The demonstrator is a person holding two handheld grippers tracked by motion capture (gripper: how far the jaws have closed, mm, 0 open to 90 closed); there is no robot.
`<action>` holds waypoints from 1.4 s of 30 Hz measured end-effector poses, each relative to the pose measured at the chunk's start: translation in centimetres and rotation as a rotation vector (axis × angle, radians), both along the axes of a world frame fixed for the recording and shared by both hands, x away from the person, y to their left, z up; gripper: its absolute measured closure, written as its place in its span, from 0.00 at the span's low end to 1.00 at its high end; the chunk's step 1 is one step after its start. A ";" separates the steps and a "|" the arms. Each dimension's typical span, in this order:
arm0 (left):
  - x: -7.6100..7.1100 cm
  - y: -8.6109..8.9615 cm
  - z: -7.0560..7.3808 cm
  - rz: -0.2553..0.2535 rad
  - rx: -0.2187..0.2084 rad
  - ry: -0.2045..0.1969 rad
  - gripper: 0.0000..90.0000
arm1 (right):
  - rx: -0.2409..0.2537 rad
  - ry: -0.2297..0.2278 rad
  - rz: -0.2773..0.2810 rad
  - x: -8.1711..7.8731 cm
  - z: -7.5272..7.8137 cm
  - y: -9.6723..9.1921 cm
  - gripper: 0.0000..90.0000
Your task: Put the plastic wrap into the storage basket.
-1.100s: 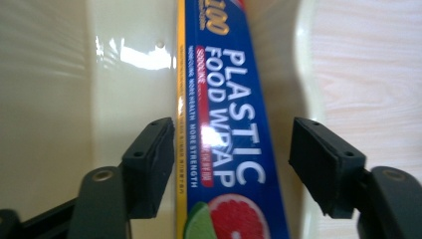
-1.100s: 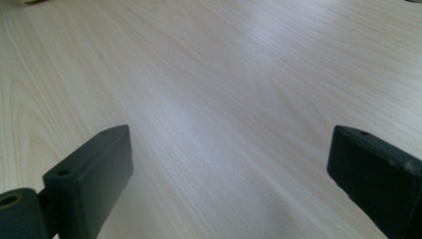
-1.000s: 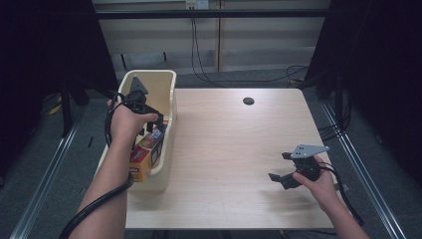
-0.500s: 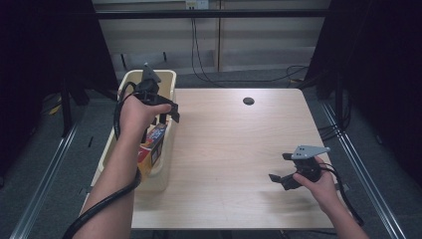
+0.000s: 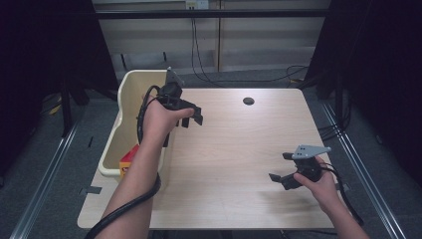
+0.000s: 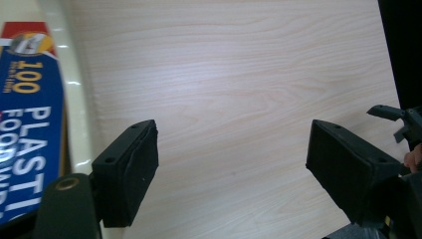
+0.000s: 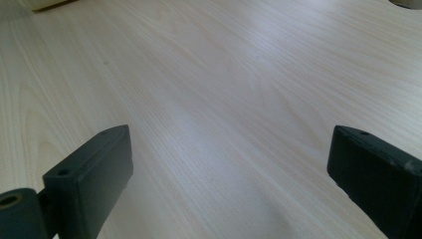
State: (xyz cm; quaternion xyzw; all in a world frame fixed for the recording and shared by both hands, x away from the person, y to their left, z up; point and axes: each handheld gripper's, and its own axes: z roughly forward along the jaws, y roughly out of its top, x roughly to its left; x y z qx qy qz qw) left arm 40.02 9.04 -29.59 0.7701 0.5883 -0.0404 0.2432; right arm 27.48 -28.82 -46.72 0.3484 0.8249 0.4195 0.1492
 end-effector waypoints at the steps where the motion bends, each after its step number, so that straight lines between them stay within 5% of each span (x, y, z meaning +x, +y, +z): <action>1: 0.0 -0.2 -0.2 0.001 -0.006 0.000 0.23 | 0.000 0.000 0.000 0.0 0.0 0.0 0.04; 18: -1.0 -3.0 -2.5 -0.060 -0.042 -0.014 0.22 | 0.002 -0.004 -0.002 -0.1 0.0 0.1 0.04; 42: -2.2 -4.0 -6.1 -0.102 -0.052 -0.032 0.20 | 0.002 -0.007 -0.001 -0.1 0.1 0.1 0.04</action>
